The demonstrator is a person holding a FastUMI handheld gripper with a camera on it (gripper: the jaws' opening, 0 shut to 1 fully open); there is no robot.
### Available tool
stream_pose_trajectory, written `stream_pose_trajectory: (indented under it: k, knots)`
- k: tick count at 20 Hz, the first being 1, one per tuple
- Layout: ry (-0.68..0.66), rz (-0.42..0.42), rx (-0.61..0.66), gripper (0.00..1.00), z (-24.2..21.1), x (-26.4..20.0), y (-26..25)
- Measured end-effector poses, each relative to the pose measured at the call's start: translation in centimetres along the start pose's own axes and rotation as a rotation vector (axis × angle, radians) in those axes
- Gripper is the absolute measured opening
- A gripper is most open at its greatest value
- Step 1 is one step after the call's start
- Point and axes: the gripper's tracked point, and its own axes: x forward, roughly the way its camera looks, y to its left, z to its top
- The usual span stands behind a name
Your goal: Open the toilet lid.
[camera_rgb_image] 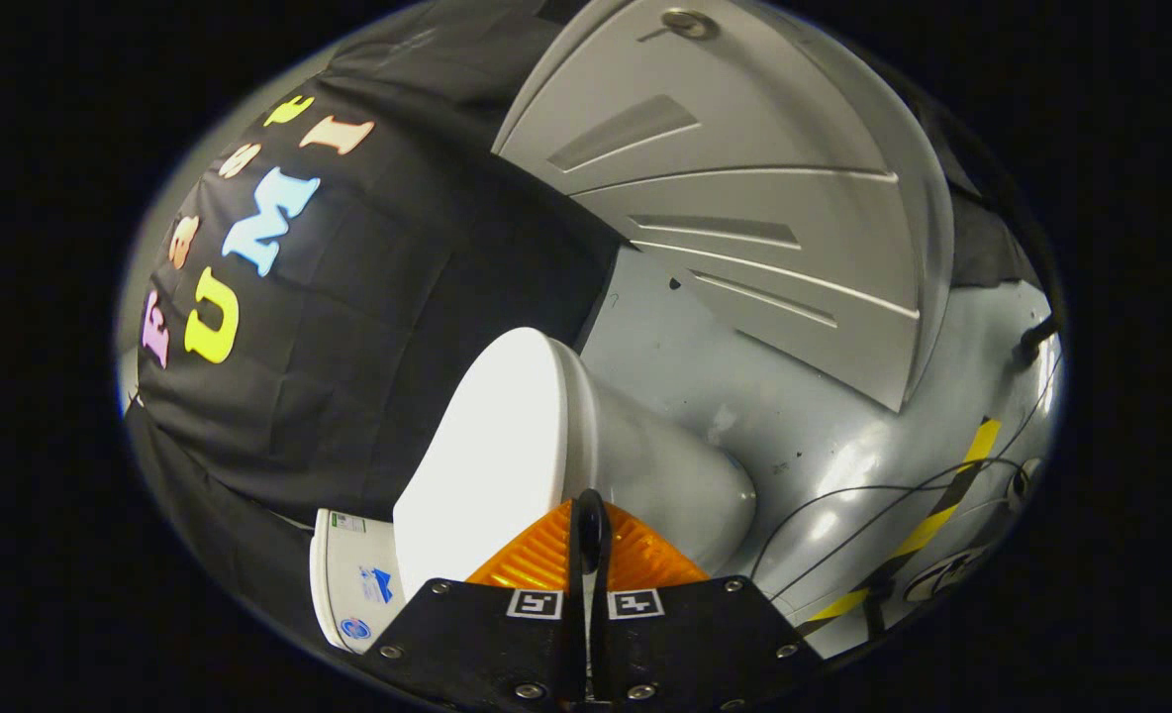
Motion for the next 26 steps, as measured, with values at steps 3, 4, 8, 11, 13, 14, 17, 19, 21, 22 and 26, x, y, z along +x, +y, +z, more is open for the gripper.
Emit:
stream_pose_trajectory:
  k: [3, 4, 8, 11, 13, 14, 17, 19, 21, 22, 26]
  knots:
    - [-0.007, -0.002, -0.039, 0.02, 0.3, -0.3, 0.6]
    - [-0.009, -0.007, -0.056, 0.02, 0.6, -0.5, 0.8]
    - [-0.026, -0.008, -0.113, 0.02, 1.2, -1.4, 2.2]
    - [-0.046, 0.000, -0.118, 0.02, 1.6, -2.2, 3.2]
    - [-0.053, 0.004, -0.146, 0.02, 1.9, -2.6, 4.0]
    - [-0.056, 0.003, -0.166, 0.02, 2.0, -3.0, 4.4]
    - [-0.070, -0.004, -0.210, 0.02, 2.5, -4.0, 6.0]
    - [-0.089, -0.003, -0.249, 0.02, 2.8, -4.7, 7.2]
    - [-0.107, 0.009, -0.279, 0.02, 3.2, -5.6, 8.5]
    - [-0.116, 0.019, -0.294, 0.02, 3.3, -6.0, 9.4]
    - [-0.145, 0.047, -0.371, 0.02, 3.7, -8.0, 12.7]
